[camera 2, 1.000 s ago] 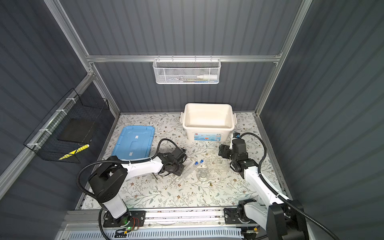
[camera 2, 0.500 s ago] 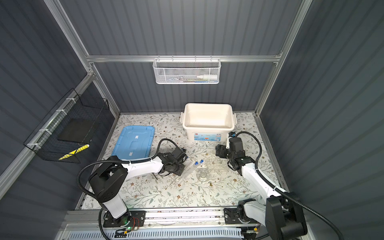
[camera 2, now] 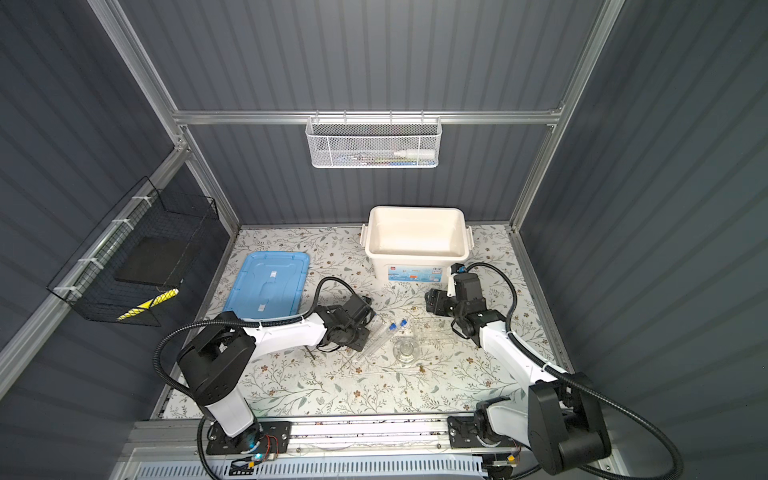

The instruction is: Organize the chemistry lab equipment

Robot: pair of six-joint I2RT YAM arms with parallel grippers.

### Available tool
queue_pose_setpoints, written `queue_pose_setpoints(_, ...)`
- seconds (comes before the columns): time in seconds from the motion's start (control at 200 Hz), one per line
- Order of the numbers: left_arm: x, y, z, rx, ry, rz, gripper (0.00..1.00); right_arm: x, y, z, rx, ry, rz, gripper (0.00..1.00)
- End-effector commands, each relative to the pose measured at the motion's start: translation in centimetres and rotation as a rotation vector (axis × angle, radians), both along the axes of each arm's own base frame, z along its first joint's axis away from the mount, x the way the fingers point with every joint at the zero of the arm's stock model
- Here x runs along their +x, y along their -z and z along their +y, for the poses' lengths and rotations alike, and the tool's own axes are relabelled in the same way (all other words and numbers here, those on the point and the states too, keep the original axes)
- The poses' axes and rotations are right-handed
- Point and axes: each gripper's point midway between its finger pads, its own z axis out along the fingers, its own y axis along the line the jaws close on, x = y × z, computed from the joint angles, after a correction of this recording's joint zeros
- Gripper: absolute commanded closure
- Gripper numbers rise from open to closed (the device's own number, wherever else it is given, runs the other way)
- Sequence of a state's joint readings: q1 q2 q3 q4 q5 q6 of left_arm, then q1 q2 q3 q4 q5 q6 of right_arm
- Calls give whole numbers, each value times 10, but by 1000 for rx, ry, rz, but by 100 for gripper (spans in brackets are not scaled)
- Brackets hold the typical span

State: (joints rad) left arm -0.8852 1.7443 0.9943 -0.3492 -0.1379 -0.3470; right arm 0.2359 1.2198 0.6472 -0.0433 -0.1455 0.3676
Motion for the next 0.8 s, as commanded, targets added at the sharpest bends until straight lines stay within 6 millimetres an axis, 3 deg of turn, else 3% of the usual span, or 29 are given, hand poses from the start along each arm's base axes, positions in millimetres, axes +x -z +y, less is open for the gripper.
queue_pose_setpoints(0.0,8,-6,-7,-10,-22,-30,88,6,-12,10,43,-21,-29,21)
queue_pose_setpoints(0.39,22,-33,-15,-59,-11,-122,89,12,-16,32,83,-84,-16,22)
queue_pose_setpoints(0.795,36,-67,-31,-103,75,-225,93,21,-26,92,260,-265,35,24)
